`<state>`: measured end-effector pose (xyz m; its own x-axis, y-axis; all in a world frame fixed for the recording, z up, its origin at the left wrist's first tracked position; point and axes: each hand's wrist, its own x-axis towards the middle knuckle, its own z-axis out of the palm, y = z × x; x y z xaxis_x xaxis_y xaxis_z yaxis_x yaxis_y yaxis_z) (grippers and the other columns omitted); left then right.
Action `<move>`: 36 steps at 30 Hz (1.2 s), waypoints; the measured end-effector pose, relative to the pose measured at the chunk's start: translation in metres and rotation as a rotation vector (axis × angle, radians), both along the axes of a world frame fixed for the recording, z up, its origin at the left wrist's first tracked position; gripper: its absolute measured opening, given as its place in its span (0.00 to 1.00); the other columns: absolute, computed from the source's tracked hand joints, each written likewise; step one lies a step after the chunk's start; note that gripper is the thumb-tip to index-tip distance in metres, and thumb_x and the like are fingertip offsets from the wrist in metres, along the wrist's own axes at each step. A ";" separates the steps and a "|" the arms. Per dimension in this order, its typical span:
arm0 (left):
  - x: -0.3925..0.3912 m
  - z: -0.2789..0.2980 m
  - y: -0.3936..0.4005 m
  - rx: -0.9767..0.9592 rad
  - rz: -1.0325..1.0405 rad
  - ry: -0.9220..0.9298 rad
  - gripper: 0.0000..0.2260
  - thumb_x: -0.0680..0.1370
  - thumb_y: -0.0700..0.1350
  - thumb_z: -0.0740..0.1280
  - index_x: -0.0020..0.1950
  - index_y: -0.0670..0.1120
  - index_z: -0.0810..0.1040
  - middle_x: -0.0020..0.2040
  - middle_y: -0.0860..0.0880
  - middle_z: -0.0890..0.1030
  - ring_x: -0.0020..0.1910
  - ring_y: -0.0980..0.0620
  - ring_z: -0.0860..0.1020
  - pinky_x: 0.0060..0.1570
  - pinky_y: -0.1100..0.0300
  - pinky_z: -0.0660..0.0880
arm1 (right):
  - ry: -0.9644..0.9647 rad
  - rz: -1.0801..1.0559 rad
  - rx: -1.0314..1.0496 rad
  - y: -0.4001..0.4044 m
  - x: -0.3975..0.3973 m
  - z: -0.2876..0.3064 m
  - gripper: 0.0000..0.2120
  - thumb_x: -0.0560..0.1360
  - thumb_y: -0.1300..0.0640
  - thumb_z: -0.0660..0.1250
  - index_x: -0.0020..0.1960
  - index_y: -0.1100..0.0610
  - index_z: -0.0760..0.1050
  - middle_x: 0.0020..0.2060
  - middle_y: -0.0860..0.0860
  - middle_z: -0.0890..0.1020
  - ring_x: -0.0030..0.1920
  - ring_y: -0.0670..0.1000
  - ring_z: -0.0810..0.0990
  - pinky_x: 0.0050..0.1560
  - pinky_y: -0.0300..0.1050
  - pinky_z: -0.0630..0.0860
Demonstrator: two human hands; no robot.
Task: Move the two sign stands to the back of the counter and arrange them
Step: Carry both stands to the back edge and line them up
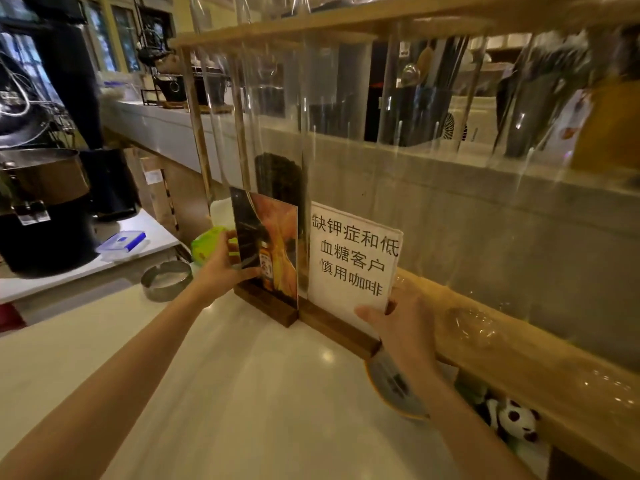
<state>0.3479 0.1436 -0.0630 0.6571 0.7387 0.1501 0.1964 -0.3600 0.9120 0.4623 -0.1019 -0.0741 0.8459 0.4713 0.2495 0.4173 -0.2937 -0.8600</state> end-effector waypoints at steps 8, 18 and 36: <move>0.023 0.001 0.006 -0.040 -0.039 -0.023 0.27 0.69 0.34 0.70 0.60 0.52 0.61 0.47 0.57 0.72 0.55 0.49 0.72 0.46 0.59 0.73 | -0.009 0.017 0.053 0.000 0.003 -0.008 0.22 0.69 0.59 0.72 0.61 0.57 0.74 0.62 0.55 0.78 0.58 0.57 0.78 0.48 0.43 0.79; 0.037 -0.002 0.007 -0.003 -0.054 -0.034 0.29 0.70 0.35 0.70 0.66 0.49 0.61 0.49 0.55 0.73 0.55 0.50 0.73 0.50 0.57 0.73 | -0.042 0.029 0.033 0.000 0.009 -0.012 0.20 0.69 0.58 0.72 0.60 0.57 0.75 0.60 0.54 0.79 0.59 0.55 0.78 0.47 0.40 0.79; 0.037 -0.008 -0.026 0.296 0.010 0.100 0.36 0.68 0.42 0.72 0.70 0.46 0.56 0.66 0.43 0.71 0.66 0.44 0.69 0.65 0.48 0.68 | 0.006 0.060 -0.041 -0.004 0.009 0.007 0.28 0.67 0.58 0.73 0.64 0.55 0.69 0.63 0.53 0.77 0.59 0.54 0.77 0.44 0.38 0.77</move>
<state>0.3852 0.1174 -0.0710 0.6725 0.6790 0.2945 0.2849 -0.6048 0.7437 0.4711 -0.1055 -0.0674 0.8172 0.5309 0.2245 0.4304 -0.3030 -0.8503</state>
